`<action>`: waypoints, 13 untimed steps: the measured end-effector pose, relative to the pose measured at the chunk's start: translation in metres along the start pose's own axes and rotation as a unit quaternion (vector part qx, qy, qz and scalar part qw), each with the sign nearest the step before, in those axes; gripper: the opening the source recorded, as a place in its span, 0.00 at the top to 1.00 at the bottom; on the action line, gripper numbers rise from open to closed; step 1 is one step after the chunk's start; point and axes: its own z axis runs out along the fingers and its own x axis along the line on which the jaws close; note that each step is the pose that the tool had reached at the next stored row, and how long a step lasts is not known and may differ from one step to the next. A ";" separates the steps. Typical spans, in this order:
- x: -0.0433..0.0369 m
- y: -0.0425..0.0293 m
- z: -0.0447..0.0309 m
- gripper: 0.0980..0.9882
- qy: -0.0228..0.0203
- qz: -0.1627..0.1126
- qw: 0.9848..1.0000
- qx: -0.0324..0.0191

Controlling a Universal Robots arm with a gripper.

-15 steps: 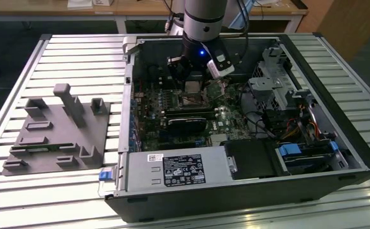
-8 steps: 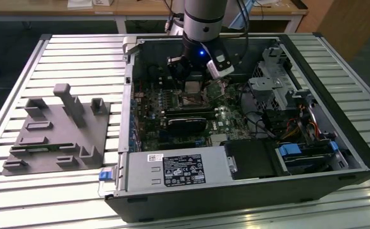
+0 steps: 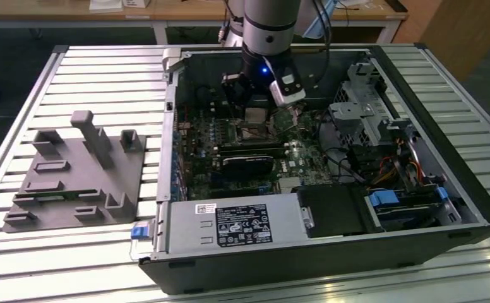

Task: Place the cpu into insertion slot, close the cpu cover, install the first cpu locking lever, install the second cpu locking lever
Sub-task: 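Place the cpu into insertion slot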

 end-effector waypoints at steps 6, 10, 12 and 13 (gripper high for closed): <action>0.0000 -0.0001 0.0003 0.51 -0.003 0.039 0.999 -0.001; 0.0000 -0.0001 0.0005 0.51 -0.006 0.065 0.998 -0.001; 0.0000 -0.0001 0.0006 0.51 -0.007 0.077 0.997 -0.001; 0.0000 -0.0001 0.0006 0.51 -0.007 0.084 0.996 -0.002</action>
